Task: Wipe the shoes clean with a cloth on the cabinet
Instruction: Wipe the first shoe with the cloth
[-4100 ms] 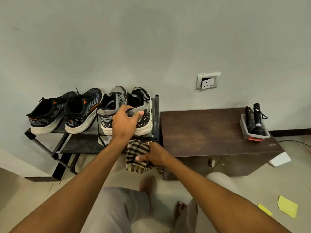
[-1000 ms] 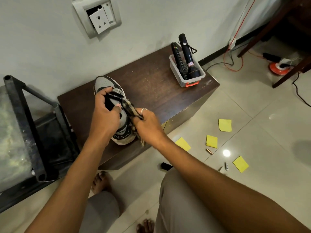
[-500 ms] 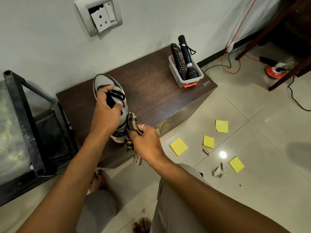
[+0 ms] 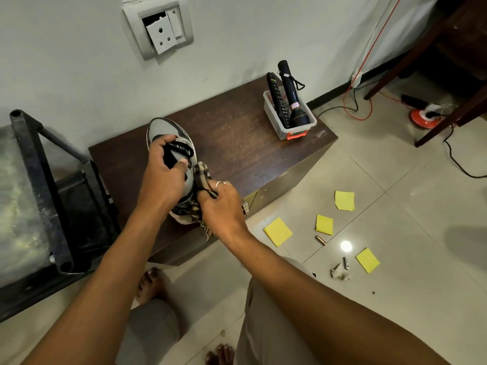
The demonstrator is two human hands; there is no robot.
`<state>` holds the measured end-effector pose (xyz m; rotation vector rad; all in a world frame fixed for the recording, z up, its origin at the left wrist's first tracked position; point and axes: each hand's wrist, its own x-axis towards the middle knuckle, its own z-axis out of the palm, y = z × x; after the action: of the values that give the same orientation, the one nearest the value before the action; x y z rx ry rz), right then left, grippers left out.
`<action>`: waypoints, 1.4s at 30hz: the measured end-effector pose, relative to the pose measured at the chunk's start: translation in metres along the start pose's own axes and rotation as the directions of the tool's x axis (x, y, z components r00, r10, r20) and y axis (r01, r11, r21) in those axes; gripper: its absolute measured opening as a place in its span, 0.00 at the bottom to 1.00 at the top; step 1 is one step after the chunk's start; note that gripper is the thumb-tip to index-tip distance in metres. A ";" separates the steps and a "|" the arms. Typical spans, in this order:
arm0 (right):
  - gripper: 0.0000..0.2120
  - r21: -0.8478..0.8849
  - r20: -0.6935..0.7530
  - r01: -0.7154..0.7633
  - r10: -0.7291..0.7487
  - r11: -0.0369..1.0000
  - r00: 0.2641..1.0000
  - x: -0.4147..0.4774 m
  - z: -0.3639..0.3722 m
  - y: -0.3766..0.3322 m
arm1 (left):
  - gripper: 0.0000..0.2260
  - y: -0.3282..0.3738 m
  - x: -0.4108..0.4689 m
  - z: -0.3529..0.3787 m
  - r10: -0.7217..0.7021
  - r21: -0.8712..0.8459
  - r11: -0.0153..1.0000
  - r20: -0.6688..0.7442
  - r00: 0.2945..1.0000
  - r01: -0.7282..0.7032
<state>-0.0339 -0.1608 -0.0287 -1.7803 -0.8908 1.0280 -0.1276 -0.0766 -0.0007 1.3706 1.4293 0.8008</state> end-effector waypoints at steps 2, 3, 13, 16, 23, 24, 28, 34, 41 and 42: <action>0.08 0.013 0.058 0.012 -0.013 1.000 0.998 -0.011 -0.002 0.005 | 0.22 -0.003 0.002 -0.004 0.019 -0.007 1.000 0.004 1.000 -0.019; 0.08 0.039 0.079 0.017 -0.021 0.999 0.997 -0.017 -0.008 0.009 | 0.22 -0.004 0.003 -0.005 0.020 -0.007 1.000 0.008 1.000 -0.020; 0.14 -0.063 0.116 0.265 -0.257 0.962 0.960 0.025 -0.009 -0.011 | 0.21 -0.006 0.005 -0.013 -0.020 -0.048 0.999 0.034 0.999 0.022; 0.14 -0.060 0.139 0.269 -0.259 0.961 0.956 0.017 -0.017 -0.001 | 0.18 -0.006 0.003 -0.011 -0.014 0.003 1.000 0.036 0.999 0.014; 0.14 -0.173 0.159 0.288 -0.262 0.942 0.952 0.049 -0.012 -0.022 | 0.15 -0.009 0.005 -0.011 0.001 0.040 0.999 0.012 1.000 -0.002; 0.14 -0.149 0.181 0.301 -0.273 0.942 0.945 0.043 -0.012 -0.019 | 0.15 -0.010 0.005 -0.012 0.006 0.031 0.999 0.005 1.000 -0.006; 0.15 -0.097 0.217 0.319 -0.293 0.943 0.931 0.025 -0.031 -0.004 | 0.15 -0.009 0.003 -0.010 0.007 0.051 0.999 0.012 1.000 -0.008; 0.13 -0.131 0.207 0.268 -0.238 0.954 0.949 0.040 -0.020 -0.013 | 0.14 -0.003 0.001 -0.010 -0.002 0.075 0.997 -0.001 1.000 0.002; 0.17 -0.090 0.349 0.165 -0.124 0.982 0.929 0.017 -0.075 -0.002 | 0.08 0.007 -0.004 -0.012 0.002 0.224 0.975 0.040 0.999 -0.011; 0.16 -0.062 0.298 0.142 -0.118 0.988 0.947 0.021 -0.080 -0.004 | 0.06 0.010 -0.004 -0.011 0.015 0.236 0.972 0.038 0.999 -0.024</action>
<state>0.0465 -0.1675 -0.0089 -1.6341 -1.2336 1.2035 -0.1349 -0.0778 0.0125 1.5724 1.5218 0.6292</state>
